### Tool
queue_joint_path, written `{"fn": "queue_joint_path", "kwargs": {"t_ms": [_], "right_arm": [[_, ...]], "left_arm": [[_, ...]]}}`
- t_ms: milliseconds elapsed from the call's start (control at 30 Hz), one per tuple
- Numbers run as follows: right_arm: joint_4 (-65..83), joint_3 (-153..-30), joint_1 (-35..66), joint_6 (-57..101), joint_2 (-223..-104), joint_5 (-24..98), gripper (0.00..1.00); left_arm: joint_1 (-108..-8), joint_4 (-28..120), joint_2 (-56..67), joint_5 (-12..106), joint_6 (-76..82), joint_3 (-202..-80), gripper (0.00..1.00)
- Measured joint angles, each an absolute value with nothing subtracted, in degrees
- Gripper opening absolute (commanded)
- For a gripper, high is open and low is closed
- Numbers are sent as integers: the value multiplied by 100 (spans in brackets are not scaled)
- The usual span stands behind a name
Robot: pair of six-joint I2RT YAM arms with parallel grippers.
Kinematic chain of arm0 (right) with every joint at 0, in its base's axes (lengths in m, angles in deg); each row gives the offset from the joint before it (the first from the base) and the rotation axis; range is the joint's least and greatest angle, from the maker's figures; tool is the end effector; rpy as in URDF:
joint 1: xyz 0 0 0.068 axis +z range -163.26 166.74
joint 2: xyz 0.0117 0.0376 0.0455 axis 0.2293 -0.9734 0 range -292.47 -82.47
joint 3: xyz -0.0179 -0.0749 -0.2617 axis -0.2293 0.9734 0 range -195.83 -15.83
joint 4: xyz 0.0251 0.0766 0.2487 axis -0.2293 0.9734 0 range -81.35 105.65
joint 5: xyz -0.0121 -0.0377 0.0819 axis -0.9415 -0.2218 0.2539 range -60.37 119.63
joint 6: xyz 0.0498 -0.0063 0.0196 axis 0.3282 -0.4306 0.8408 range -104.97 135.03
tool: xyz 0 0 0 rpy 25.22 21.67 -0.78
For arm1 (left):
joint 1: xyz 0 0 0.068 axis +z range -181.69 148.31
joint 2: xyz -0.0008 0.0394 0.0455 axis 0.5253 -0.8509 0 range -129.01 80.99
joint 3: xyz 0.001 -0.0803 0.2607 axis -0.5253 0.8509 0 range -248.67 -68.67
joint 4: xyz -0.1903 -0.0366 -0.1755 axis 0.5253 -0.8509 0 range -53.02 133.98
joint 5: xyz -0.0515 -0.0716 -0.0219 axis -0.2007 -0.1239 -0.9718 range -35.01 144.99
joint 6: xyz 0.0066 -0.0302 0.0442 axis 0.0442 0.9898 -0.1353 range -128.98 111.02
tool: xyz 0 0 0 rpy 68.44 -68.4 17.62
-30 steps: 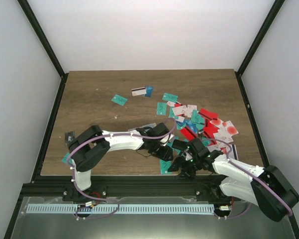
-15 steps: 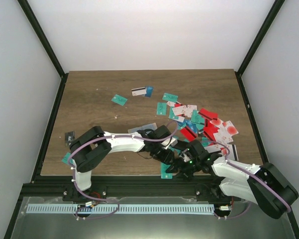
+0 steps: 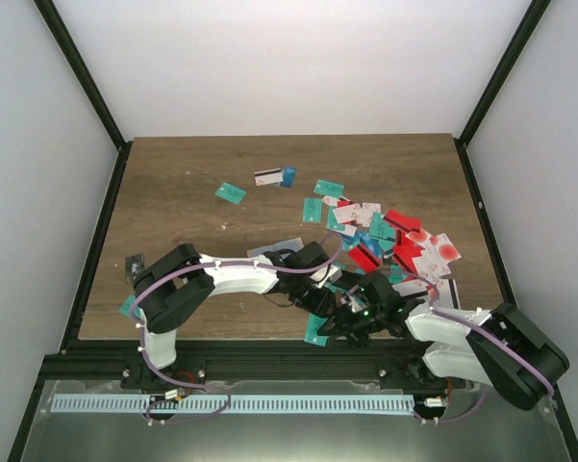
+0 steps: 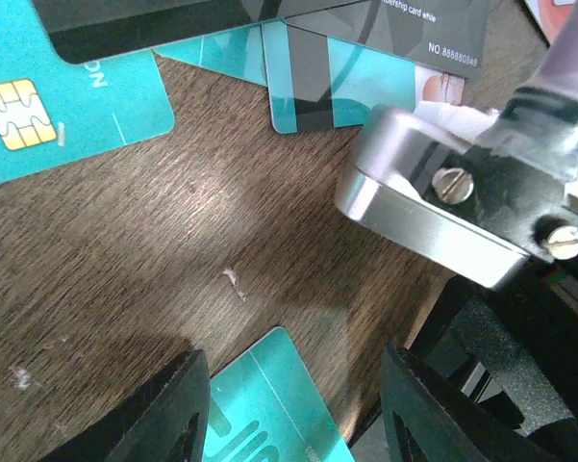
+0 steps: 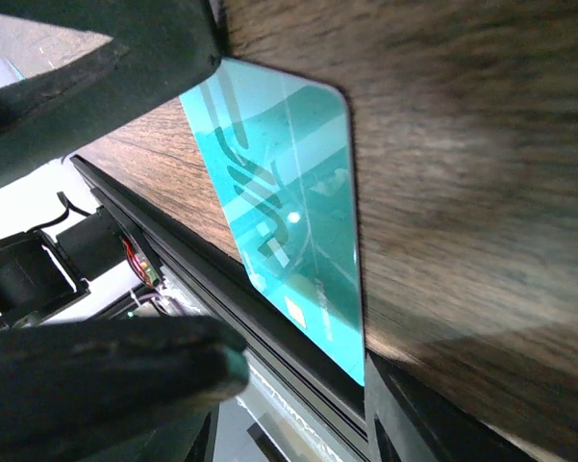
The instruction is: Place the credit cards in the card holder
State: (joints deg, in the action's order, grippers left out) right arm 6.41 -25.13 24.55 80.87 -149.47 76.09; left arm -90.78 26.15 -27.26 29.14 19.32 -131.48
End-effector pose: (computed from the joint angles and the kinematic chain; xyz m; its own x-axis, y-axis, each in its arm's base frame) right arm 0.1062 0.1150 0.1004 -0.9479 0.0600 0.3128 0.2881 0.5803 0.7617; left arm 0.1742 -0.3211 0.1370 -0.8177 0.5354 -0.2115 0.5511 0.6221 -0.5561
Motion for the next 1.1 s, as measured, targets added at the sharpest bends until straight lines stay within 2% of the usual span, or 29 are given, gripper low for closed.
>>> {"fn": "queue_joint_path", "kwargs": {"t_ms": [100,533,767,933,1100], "right_arm": [[449,-2506,2509,8061,-15079,7635,41],[14,-2657,3160,8112,-15544,7362,48],[-410,-2611,3220,8319,-15664,7331,47],[-710,-2609,3276,8304,-15881,7410,42],[-1221,-2611,3379,8203,-16235,7436,23]], "left_arm": [[-9074,2624,-2726,2918,1930,-13144,51],[-9111,1870,-2332,3290,1930,-12942,52],[-9100,1815,-2223,3168,1895,-12779,52],[-9056,1857,-2206,3098,1881,-12722,52],[-8982,1964,-2197,2971,1884,-12643,52]]}}
